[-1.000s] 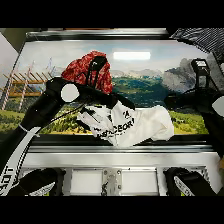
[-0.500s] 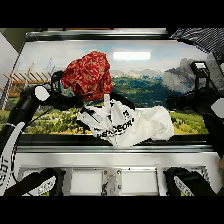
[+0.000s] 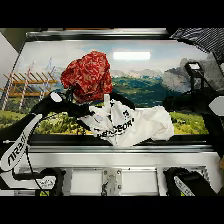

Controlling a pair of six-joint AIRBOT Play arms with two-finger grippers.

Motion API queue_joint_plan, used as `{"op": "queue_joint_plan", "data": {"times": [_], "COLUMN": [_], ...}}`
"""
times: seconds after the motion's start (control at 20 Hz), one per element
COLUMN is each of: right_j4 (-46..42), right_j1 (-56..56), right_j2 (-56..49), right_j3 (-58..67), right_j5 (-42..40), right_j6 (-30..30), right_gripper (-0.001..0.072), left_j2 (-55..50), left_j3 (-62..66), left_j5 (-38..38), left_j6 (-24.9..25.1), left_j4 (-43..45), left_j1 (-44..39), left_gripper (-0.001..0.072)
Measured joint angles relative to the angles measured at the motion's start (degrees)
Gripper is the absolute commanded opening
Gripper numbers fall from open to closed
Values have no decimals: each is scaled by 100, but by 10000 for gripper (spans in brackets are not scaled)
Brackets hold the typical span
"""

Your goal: Fold the clothes and pants, and hang the long-sleeved shirts on hangers.

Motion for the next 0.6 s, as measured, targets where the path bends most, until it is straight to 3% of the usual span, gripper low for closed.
{"op": "queue_joint_plan", "data": {"times": [0.25,0.45,0.5,0.6], "right_j4": [999,1386,1408,1414], "right_j1": [177,852,1062,1432], "right_j2": [-846,-2260,-2719,-3617], "right_j3": [404,1429,1788,2492], "right_j5": [-170,-358,-385,-404], "right_j6": [-621,-1058,-1141,-1263], "right_gripper": [497,510,612,641], "left_j2": [-22,328,398,494], "left_j3": [317,413,424,435], "left_j5": [-157,-286,-291,-365], "left_j6": [101,120,120,122], "left_j4": [-81,-105,-105,-107], "left_j1": [11,50,55,55], "left_gripper": [17,17,17,17]}}
